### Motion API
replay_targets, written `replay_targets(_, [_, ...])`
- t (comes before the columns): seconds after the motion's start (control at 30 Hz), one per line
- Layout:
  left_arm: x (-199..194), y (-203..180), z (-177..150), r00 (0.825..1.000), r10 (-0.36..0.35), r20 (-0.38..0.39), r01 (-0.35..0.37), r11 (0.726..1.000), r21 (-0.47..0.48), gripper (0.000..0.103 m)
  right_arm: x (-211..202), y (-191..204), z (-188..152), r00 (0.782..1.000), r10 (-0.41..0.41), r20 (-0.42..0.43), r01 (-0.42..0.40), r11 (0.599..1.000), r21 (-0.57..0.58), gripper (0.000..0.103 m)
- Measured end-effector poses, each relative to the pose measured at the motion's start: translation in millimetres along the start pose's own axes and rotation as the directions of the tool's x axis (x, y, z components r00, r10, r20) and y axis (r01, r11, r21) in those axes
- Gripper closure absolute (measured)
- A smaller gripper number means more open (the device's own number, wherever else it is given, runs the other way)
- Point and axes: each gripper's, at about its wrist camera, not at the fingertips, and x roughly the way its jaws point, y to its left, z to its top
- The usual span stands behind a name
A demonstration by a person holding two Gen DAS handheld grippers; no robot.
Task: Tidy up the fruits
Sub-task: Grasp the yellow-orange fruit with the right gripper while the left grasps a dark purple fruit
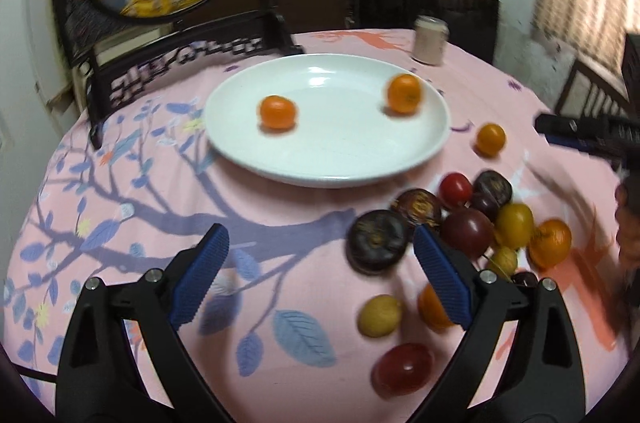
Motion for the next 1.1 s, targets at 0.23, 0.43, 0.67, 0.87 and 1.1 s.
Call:
replay_targets(0.23, [22,-24,3,0.997,0.064,-0.037,-0.059,0.991,0.121,0.008,0,-1,0,1.000,-0.003,-0.001,0.003,1.000,-0.001,0.031])
replay_targets(0.43, [26,29,1,0.970,0.224,-0.095,-0.227,0.974,-0.013,0.006,2,-3,0,1.000,-0.009,-0.010,0.009,1.000,0.006,0.031])
replay_targets(0.67, [24,20,2,0.982,0.178,-0.069,-0.178,0.984,0.012,0.007,5,-5,-1,1.000,-0.006,-0.019,0.006,1.000,0.013,0.031])
replay_targets(0.87, [31,20,7,0.992,0.113,-0.063,-0.114,0.993,-0.008,0.007,10,-3,-3,1.000,-0.013,-0.029,0.013,1.000,0.003,0.031])
replay_targets(1.1, [44,15,10,0.991,0.069,-0.111,-0.072,0.997,-0.025,0.041,20,5,-2,0.999,-0.024,-0.049,0.022,0.999,-0.024,0.034])
